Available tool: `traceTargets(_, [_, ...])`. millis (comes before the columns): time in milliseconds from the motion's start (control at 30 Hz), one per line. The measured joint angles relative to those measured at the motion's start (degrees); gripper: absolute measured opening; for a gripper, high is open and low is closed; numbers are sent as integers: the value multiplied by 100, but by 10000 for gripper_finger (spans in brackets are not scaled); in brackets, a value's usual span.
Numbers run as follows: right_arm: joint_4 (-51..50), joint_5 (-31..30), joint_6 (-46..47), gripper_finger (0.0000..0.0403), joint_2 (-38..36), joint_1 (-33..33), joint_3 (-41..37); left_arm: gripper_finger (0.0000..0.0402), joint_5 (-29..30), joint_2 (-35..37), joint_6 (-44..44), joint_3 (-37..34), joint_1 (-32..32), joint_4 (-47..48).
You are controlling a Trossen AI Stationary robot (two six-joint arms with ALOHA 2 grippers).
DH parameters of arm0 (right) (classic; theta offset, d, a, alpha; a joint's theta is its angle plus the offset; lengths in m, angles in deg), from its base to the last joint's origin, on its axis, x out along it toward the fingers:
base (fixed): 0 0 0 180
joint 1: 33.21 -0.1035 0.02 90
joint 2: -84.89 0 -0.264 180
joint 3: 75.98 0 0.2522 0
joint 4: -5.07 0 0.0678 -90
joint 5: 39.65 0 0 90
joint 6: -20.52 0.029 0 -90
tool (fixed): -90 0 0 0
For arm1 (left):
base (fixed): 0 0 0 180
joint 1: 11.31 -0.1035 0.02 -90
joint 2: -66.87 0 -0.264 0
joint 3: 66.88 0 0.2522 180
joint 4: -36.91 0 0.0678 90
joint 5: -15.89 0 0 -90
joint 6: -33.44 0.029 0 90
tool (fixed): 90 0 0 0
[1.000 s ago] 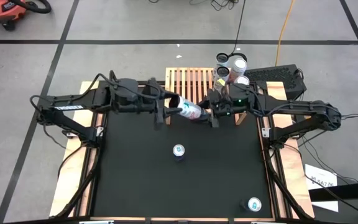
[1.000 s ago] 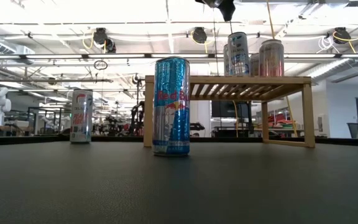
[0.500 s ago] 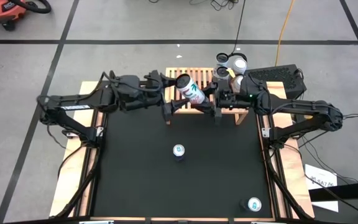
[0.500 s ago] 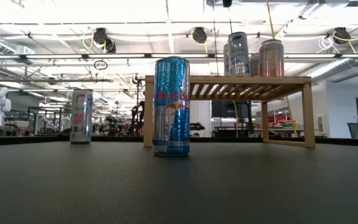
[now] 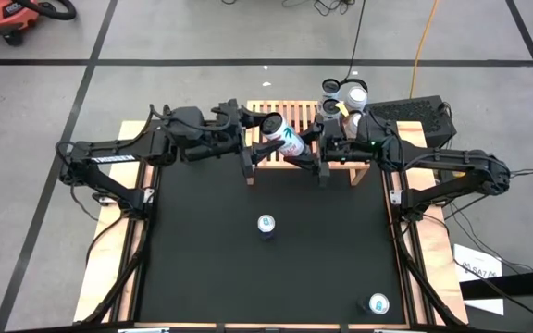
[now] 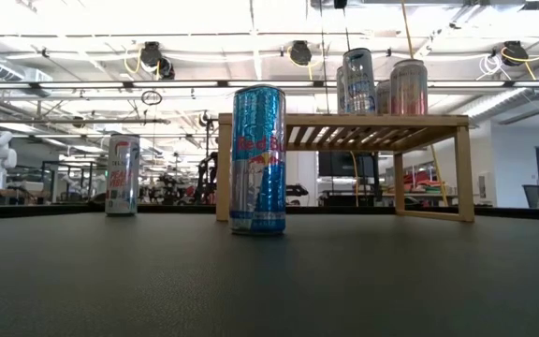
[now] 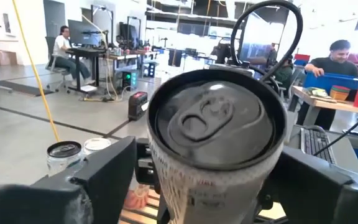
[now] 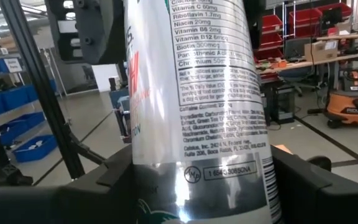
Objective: Place canned beverage on shelf
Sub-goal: Put the bottom white soda can on the shelf
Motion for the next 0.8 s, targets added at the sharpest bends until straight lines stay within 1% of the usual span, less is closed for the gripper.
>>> traceTargets(233, [-76,-7,-24,250,-4,0,0,253,-55,0,20,-2,-29,-6])
traceTargets(367, [-128,-60,-22,273,-7,2,0,218,-96,-2,27,-4,-119,13])
traceTargets(567, [-638,-666,-50,317,-61,6,2,217,-83,-22,343,-17,-308,143])
traceTargets(700, [-1169,-1007,33,323,-296,2,2,217,-274,-17,477,-17,-503,230])
traceTargets(800, [-1768,-1105,522,318,-573,2,2,218,-439,-38,510,-17,-748,474])
